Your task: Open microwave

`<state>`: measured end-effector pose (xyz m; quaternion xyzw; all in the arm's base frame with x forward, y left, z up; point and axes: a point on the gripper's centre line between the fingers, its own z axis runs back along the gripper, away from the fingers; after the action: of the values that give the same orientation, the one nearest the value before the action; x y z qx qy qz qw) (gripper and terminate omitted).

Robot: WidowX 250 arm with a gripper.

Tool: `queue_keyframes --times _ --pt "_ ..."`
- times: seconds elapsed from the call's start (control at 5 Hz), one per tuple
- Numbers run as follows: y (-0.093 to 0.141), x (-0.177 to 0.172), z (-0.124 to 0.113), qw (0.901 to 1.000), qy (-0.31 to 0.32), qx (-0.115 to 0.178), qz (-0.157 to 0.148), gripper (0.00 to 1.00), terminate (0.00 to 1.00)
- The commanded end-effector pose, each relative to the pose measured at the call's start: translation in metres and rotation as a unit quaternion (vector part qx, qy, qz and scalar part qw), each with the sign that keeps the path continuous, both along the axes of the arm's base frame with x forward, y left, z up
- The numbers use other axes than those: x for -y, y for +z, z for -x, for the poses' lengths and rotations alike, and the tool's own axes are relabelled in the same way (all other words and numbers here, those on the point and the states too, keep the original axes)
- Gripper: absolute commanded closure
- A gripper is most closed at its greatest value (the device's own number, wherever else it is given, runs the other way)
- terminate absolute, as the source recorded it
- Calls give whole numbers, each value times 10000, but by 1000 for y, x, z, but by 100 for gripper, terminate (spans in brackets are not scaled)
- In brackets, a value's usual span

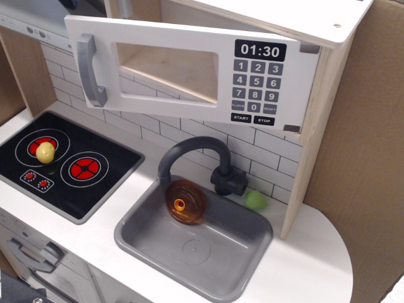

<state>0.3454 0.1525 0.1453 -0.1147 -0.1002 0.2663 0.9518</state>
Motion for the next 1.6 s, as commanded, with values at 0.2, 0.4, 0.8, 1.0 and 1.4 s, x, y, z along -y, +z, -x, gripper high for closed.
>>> queue_keyframes --times 0.2,0.4,0.8,1.0,1.4 --pt "-11 7 8 9969 -558 -149 -528 0 0" --pt "-34 32 20 9940 -850 -402 -557 0 0" --pt "-47 99 39 9886 -1358 -461 -448 0 0" --pt "-50 127 43 9882 -1418 -400 -419 0 0" --pt "-59 162 46 9880 -1405 -548 -322 0 0"
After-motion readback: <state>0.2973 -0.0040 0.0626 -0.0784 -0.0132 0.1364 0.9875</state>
